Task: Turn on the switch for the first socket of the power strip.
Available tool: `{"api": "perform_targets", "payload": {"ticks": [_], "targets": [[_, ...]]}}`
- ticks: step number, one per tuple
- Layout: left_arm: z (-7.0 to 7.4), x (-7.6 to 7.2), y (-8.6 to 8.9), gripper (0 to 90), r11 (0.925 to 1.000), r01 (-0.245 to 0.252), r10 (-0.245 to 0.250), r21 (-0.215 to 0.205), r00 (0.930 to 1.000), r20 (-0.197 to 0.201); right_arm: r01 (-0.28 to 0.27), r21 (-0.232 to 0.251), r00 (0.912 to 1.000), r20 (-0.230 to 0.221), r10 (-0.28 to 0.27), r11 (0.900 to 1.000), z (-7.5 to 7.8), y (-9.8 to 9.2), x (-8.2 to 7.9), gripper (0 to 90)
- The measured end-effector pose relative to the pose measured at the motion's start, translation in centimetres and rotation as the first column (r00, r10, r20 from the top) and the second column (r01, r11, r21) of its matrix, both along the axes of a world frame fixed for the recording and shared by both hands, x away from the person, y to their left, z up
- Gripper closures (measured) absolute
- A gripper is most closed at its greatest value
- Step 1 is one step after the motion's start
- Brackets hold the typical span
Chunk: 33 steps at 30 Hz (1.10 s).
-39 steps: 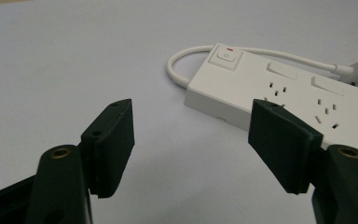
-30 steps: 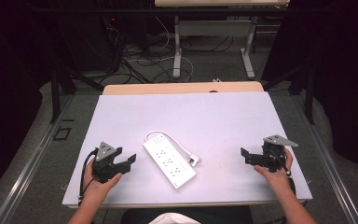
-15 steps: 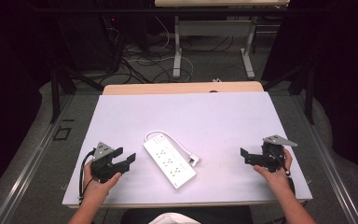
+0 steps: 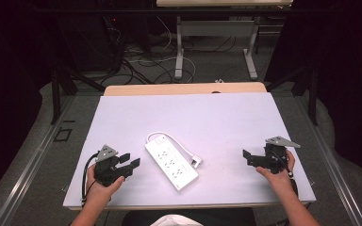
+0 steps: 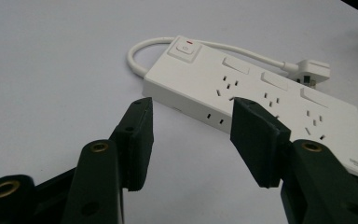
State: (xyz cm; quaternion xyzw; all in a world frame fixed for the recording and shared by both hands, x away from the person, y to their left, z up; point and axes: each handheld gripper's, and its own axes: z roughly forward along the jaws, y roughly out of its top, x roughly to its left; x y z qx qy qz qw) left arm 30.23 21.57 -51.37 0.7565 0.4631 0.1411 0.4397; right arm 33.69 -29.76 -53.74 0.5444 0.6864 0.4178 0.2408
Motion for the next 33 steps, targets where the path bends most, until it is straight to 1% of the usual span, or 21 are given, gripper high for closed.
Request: {"api": "perform_targets", "payload": {"ticks": [4, 5, 10, 12, 13, 15, 16, 18, 21, 23, 24, 25, 29, 30, 31, 32, 33], "targets": [[0.2, -0.2, -0.2, 52.6, 0.9999, 0.009, -0.009, -0.008, 0.9998, -0.017, -0.003, -0.004, 1.0000, 0.003, 0.003, 1.000, 0.0, 0.0, 0.0, 0.0], [0.3, -0.3, -0.3, 54.2, 0.9995, 0.005, -0.006, -0.032, 0.9993, -0.036, -0.002, -0.002, 1.0000, 0.000, 0.002, 1.000, 0.0, 0.0, 0.0, 0.0], [0.3, -0.2, -0.4, 59.2, 0.9993, 0.013, -0.015, -0.036, 0.9980, -0.062, -0.002, -0.002, 1.0000, -0.001, 0.002, 1.000, 0.0, 0.0, 0.0, 0.0], [0.3, -0.2, -0.4, 61.9, 0.9989, 0.011, -0.015, -0.045, 0.9967, -0.080, -0.004, -0.004, 1.0000, -0.001, 0.004, 1.000, 0.0, 0.0, 0.0, 0.0], [0.4, -0.2, -0.5, 63.4, 0.9986, 0.002, -0.007, -0.053, 0.9952, -0.098, -0.005, -0.006, 1.0000, -0.001, 0.005, 1.000, -0.1, 0.0, 0.0, 0.0], [0.3, -0.1, -0.5, 65.3, 0.9984, 0.001, -0.007, -0.056, 0.9945, -0.105, 0.003, -0.007, 1.0000, 0.003, -0.003, 1.000, -0.1, 0.1, 0.0, 0.0], [0.3, -0.1, -0.5, 66.7, 0.9984, 0.001, -0.007, -0.056, 0.9945, -0.105, -0.001, -0.010, 1.0000, 0.005, 0.001, 1.000, -0.1, 0.1, 0.0, 0.0], [0.4, -0.1, -0.5, 69.0, 0.9985, 0.001, -0.007, -0.055, 0.9929, -0.118, -0.008, -0.010, 1.0000, 0.002, 0.008, 1.000, -0.1, 0.0, 0.0, 0.0], [0.6, 0.0, -0.5, 73.0, 0.9975, -0.017, 0.008, -0.068, 0.9920, -0.126, 0.002, -0.010, 1.0000, 0.007, -0.002, 1.000, -0.1, 0.1, 0.0, 0.0], [0.8, 0.1, -0.5, 75.5, 0.9958, -0.020, 0.007, -0.089, 0.9899, -0.141, -0.006, -0.014, 1.0000, 0.002, 0.006, 1.000, -0.1, 0.0, 0.0, 0.0], [1.1, 0.1, -0.5, 76.5, 0.9944, -0.023, 0.007, -0.103, 0.9881, -0.154, -0.005, -0.015, 1.0000, 0.003, 0.005, 1.000, -0.1, 0.0, 0.0, 0.0], [1.3, 0.2, -0.6, 77.6, 0.9937, -0.026, 0.009, -0.109, 0.9878, -0.156, 0.003, -0.011, 1.0000, 0.002, -0.003, 1.000, -0.1, 0.1, 0.0, 0.0], [1.7, 0.3, -0.8, 82.3, 0.9940, -0.031, 0.014, -0.105, 0.9861, -0.166, 0.007, -0.013, 1.0000, 0.002, -0.007, 1.000, -0.1, 0.1, 0.1, 0.0], [1.8, 0.4, -0.9, 82.3, 0.9934, -0.035, 0.016, -0.110, 0.9856, -0.169, 0.007, -0.013, 1.0000, 0.002, -0.007, 1.000, -0.1, 0.1, 0.1, 0.0], [2.2, 0.5, -1.1, 84.8, 0.9931, -0.032, 0.011, -0.113, 0.9826, -0.185, 0.000, -0.012, 1.0000, -0.001, 0.000, 1.000, -0.1, 0.0, 0.0, 0.0], [2.2, 0.5, -1.1, 85.8, 0.9931, -0.032, 0.011, -0.113, 0.9826, -0.185, 0.001, -0.012, 1.0000, 0.000, -0.001, 1.000, -0.1, 0.0, 0.0, 0.0], [2.5, 0.7, -1.3, 87.2, 0.9928, -0.033, 0.010, -0.115, 0.9806, -0.196, 0.001, -0.013, 1.0000, 0.000, -0.001, 1.000, 0.0, 0.0, 0.0, 0.0]]}}
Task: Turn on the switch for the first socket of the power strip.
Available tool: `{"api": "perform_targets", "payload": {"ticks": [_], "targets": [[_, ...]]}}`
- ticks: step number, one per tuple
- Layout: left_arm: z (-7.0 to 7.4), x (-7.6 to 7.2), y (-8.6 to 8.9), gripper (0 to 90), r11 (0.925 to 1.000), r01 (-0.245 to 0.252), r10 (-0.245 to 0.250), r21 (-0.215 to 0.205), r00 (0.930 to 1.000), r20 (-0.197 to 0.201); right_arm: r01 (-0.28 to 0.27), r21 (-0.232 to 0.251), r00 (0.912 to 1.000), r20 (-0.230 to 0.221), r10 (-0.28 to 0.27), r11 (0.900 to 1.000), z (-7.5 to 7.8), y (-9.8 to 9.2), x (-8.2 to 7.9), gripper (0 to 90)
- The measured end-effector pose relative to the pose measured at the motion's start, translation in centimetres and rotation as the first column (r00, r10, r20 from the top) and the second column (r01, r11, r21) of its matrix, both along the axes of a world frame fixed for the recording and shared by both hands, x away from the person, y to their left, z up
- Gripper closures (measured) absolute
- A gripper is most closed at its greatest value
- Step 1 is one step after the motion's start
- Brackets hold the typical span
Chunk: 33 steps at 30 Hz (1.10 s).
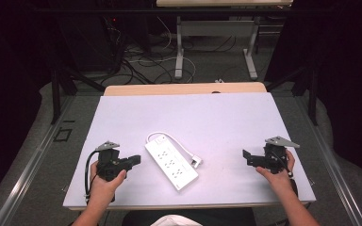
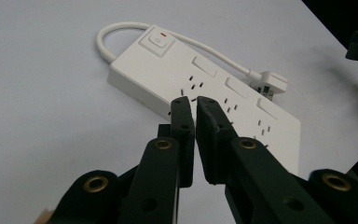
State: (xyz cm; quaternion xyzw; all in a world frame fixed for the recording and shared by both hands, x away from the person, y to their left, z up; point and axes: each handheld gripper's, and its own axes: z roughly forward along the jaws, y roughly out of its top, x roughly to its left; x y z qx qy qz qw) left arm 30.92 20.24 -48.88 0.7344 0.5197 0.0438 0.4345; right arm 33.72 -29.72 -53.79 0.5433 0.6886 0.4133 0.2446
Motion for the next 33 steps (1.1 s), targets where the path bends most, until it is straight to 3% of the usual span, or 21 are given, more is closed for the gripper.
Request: {"api": "perform_targets", "payload": {"ticks": [4, 17, 30, 33], "targets": [[0.5, 0.2, -0.5, 90.0, 1.0000, -0.004, 0.004, 0.000, 1.0000, -0.008, 0.006, -0.004, 1.0000, 0.003, -0.006, 1.000, -0.1, 0.0, 0.0, 0.0], [2.7, 1.7, -3.5, 90.0, 0.9982, 0.056, -0.055, 0.023, 0.9982, -0.022, 0.005, 0.001, 1.0000, 0.000, -0.005, 1.000, 0.0, -0.1, 0.0, 0.0], [3.3, 3.1, -6.0, 90.0, 0.9923, 0.107, -0.105, 0.062, 0.9933, -0.049, 0.005, -0.003, 1.0000, 0.006, -0.005, 1.000, 0.0, -0.2, 0.1, 0.0], [3.1, 3.5, -6.8, 90.0, 0.9931, 0.098, -0.095, 0.064, 0.9941, -0.053, 0.006, -0.002, 1.0000, 0.003, -0.006, 1.000, 0.0, -0.2, 0.1, 0.0]]}}
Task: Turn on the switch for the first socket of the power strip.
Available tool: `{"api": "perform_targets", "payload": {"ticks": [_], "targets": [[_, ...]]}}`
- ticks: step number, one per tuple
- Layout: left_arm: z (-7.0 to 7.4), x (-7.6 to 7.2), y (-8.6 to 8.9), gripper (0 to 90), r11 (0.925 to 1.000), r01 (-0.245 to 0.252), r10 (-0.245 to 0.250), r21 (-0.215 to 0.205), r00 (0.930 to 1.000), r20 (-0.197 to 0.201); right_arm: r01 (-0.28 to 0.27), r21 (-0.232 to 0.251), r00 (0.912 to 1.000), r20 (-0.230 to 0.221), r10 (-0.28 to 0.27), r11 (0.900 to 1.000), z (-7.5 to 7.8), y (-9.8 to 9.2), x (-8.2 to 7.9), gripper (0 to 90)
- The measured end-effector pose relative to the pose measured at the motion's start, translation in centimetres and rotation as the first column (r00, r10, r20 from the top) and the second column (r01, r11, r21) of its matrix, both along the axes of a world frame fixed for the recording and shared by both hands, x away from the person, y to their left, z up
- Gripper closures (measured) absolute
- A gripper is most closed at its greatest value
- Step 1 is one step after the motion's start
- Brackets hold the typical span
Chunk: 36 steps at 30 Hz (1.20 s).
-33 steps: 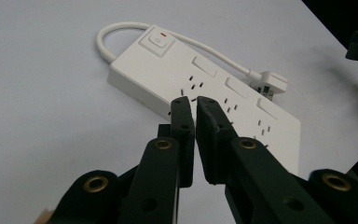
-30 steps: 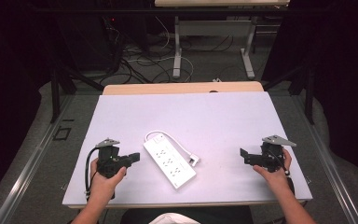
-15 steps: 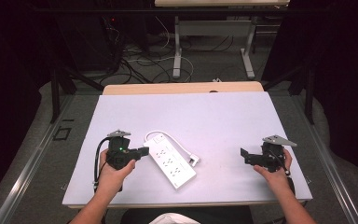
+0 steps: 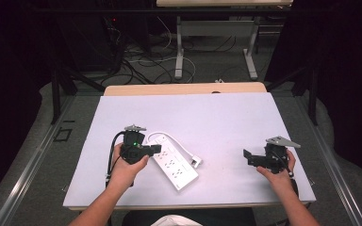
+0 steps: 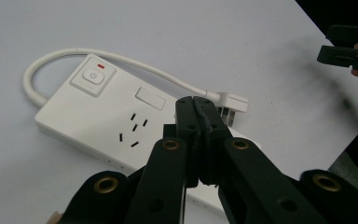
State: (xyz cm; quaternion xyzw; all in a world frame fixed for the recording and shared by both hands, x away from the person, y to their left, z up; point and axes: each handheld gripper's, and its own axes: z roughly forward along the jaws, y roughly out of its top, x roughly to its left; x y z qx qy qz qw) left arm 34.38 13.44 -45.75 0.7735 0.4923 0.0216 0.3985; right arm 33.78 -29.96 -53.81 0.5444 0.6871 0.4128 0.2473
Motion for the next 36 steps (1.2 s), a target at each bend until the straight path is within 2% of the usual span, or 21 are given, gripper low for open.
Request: {"api": "perform_targets", "payload": {"ticks": [6, 10, 15, 18, 19, 22, 29, 36], "targets": [[-0.3, 0.8, -1.6, 90.0, 0.9992, 0.025, -0.024, 0.031, 0.9995, -0.019, -0.002, 0.001, 1.0000, 0.002, 0.002, 1.000, 0.0, 0.0, 0.0, 0.0], [-0.4, 1.1, -2.3, 90.0, 0.9984, 0.038, -0.036, 0.043, 0.9990, -0.027, 0.007, 0.001, 0.9999, 0.010, -0.007, 1.000, 0.0, 0.0, 0.0, 0.0], [-0.7, 1.4, -3.2, 90.0, 0.9979, 0.045, -0.043, 0.047, 0.9984, -0.037, 0.009, 0.012, 1.0000, -0.001, -0.009, 1.000, 0.0, 0.0, 0.0, 0.0], [-0.9, 1.8, -3.5, 90.0, 0.9965, 0.054, -0.052, 0.064, 0.9979, -0.039, 0.012, 0.011, 0.9999, 0.003, -0.012, 1.000, 0.0, 0.0, 0.0, 0.0], [-1.0, 1.9, -3.6, 90.0, 0.9972, 0.051, -0.048, 0.056, 0.9979, -0.044, 0.012, 0.012, 0.9999, 0.002, -0.012, 1.000, 0.0, 0.0, 0.0, 0.0], [-1.2, 2.3, -3.9, 90.0, 0.9964, 0.047, -0.043, 0.071, 0.9976, -0.054, 0.005, 0.013, 1.0000, -0.003, -0.005, 1.000, 0.0, -0.1, 0.0, 0.0], [-2.0, 3.4, -4.1, 90.0, 0.9961, 0.040, -0.034, 0.079, 0.9961, -0.082, 0.000, 0.005, 1.0000, 0.001, 0.000, 1.000, 0.0, -0.2, 0.0, 0.0], [-2.7, 4.3, -4.3, 90.0, 0.9963, 0.014, -0.006, 0.085, 0.9959, -0.091, 0.004, 0.014, 1.0000, -0.004, -0.004, 1.000, 0.0, -0.2, 0.0, 0.0]]}}
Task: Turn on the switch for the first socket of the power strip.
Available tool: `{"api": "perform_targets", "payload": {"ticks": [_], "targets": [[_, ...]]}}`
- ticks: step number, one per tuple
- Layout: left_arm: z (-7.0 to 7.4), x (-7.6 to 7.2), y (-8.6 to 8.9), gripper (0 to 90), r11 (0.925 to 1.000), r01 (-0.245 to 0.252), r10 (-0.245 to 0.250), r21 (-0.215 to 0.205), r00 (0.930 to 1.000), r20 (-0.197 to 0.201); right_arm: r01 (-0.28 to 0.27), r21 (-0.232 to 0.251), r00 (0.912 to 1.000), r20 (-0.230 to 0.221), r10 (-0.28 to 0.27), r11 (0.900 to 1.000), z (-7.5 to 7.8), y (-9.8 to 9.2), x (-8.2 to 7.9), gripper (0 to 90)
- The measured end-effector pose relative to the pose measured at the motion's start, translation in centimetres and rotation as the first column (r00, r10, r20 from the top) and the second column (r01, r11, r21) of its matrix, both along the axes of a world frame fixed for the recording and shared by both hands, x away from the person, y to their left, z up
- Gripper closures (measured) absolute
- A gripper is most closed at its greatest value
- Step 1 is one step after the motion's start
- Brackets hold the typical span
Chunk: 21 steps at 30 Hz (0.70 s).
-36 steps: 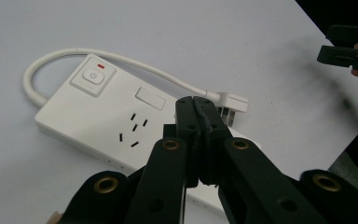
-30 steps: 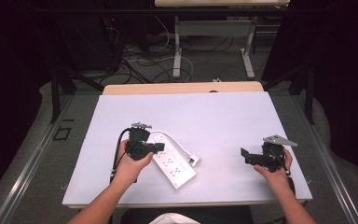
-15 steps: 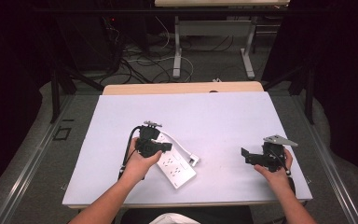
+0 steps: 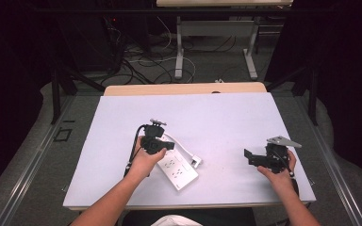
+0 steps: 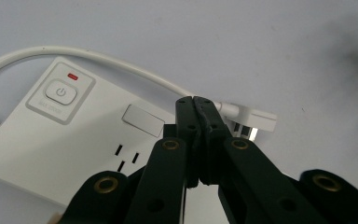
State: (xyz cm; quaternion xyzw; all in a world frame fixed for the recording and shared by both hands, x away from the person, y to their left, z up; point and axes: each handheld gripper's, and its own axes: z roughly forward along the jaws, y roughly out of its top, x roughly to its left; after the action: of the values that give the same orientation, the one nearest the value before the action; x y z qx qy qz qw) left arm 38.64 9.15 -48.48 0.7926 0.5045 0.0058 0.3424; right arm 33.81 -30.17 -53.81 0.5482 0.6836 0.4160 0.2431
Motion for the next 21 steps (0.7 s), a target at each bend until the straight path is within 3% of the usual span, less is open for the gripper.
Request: {"api": "perform_targets", "payload": {"ticks": [5, 7, 8, 9, 13, 21], "targets": [[-0.3, 0.5, 0.1, 90.0, 0.9998, 0.006, -0.006, 0.019, 1.0000, -0.007, -0.001, -0.004, 1.0000, 0.002, 0.001, 1.000, 0.0, -0.1, 0.0, 0.0], [-0.5, 0.6, 0.0, 90.0, 0.9997, -0.012, 0.013, 0.020, 0.9999, -0.010, -0.001, -0.004, 1.0000, 0.001, 0.001, 1.000, 0.0, -0.1, 0.0, 0.0], [-0.5, 0.8, 0.1, 90.0, 0.9996, 0.008, -0.007, 0.028, 0.9999, -0.013, -0.001, -0.004, 1.0000, 0.002, 0.001, 1.000, 0.0, -0.1, 0.0, 0.0], [-0.6, 0.8, -0.1, 90.0, 0.9995, -0.019, 0.019, 0.026, 0.9998, -0.009, 0.002, 0.000, 1.0000, 0.000, -0.002, 1.000, 0.0, 0.0, 0.1, 0.0], [-1.0, 1.2, -0.2, 90.0, 0.9988, -0.021, 0.021, 0.045, 0.9998, -0.006, 0.000, -0.001, 1.0000, 0.000, 0.000, 1.000, 0.0, 0.0, 0.1, 0.0], [-1.4, 2.1, -0.1, 90.0, 0.9974, -0.025, 0.027, 0.067, 0.9991, -0.033, -0.005, -0.001, 1.0000, -0.002, 0.005, 1.000, -0.1, -0.2, 0.1, 0.0]]}}
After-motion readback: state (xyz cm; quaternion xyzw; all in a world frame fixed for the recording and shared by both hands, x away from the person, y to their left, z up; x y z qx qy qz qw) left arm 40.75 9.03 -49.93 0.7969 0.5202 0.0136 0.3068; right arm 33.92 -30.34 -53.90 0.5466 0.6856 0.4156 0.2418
